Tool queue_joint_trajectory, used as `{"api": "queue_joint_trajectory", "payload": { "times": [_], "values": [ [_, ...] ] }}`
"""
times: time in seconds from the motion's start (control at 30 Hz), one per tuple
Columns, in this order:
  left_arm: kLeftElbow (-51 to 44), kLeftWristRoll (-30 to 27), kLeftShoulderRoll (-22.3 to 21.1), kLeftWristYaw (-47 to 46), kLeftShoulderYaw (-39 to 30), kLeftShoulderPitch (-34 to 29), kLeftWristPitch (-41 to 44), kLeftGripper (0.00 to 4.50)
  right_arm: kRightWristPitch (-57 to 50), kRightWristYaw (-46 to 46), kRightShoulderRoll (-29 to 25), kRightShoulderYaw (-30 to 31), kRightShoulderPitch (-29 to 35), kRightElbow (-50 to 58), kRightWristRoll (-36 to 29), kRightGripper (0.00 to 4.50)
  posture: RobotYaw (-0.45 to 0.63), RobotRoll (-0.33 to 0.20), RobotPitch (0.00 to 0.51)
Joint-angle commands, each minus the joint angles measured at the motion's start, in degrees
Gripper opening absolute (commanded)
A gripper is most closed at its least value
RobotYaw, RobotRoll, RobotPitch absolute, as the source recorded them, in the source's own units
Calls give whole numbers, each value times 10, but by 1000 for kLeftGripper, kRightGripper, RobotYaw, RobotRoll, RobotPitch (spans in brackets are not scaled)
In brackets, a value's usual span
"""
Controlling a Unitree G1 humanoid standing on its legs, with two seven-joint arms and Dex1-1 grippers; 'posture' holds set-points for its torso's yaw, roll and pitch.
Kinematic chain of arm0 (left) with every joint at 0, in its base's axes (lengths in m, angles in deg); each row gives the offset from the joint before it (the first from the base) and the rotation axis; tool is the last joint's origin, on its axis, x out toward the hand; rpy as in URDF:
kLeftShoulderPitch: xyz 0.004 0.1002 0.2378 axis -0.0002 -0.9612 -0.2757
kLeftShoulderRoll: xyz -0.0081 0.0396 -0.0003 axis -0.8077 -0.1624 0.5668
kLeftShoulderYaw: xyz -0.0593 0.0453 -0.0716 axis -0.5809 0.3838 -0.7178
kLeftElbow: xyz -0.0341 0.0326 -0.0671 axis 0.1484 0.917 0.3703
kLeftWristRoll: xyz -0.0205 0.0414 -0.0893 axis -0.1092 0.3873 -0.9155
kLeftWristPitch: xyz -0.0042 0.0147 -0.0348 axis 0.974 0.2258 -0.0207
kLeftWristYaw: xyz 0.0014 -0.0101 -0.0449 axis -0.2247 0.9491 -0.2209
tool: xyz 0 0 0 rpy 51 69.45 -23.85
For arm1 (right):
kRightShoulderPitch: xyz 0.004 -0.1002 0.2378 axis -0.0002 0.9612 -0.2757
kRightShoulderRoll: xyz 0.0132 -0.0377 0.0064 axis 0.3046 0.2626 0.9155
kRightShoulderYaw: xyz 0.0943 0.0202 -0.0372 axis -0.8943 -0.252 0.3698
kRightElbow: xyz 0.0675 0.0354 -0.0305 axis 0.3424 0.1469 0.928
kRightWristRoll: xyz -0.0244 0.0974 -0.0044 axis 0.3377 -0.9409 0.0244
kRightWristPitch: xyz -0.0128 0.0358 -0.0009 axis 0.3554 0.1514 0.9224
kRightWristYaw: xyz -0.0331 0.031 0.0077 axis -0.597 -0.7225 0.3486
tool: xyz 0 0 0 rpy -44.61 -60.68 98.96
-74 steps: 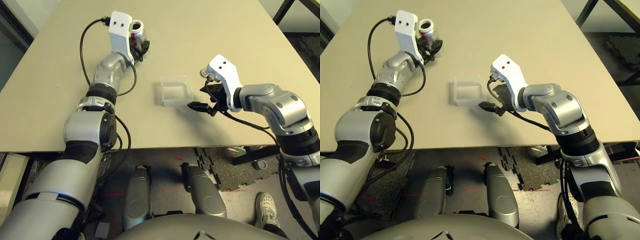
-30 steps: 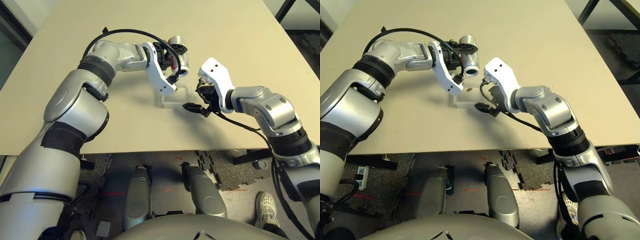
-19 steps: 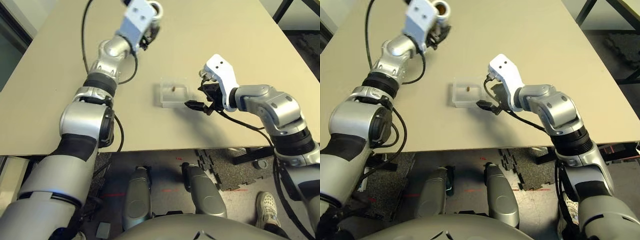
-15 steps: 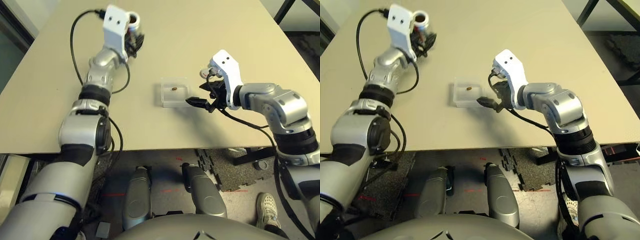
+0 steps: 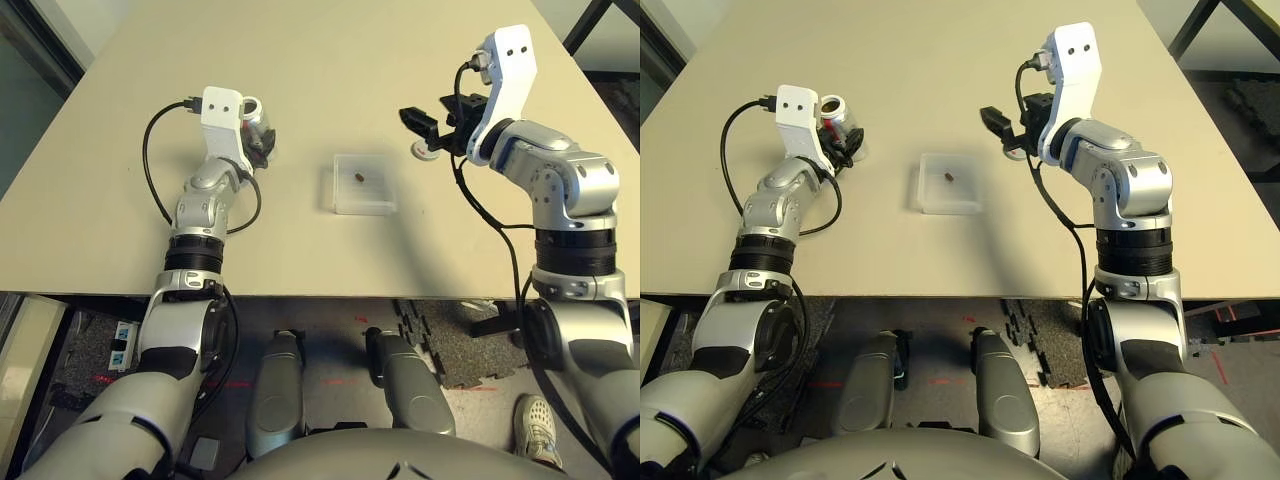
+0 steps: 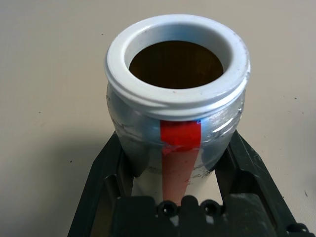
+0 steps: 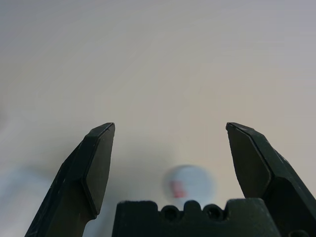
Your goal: Pour the medicine from the bottle into the box.
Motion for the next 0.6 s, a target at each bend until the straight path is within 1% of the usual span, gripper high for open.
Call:
{"api": "queue_joint_trajectory", "payload": {
  "times": [0.03,0.2,0.33,0.53,0.6],
  "values": [
    [37,-5,3,2,6,5,12,2439,78,-57,9,9,42,-46,57,4500,45,0,182],
    [67,-9,4,3,1,19,12,2439,140,-93,33,-8,63,-90,70,4500,37,0,184],
    [89,-10,3,4,-1,29,2,2439,175,-101,34,-17,73,-125,73,4500,35,0,185],
    [112,-14,3,5,-2,40,-11,2439,200,-99,32,-23,72,-147,69,4500,34,0,184],
    [118,-13,2,6,-1,43,-18,3162,204,-99,31,-24,70,-150,68,4500,33,0,183]
  ]
}}
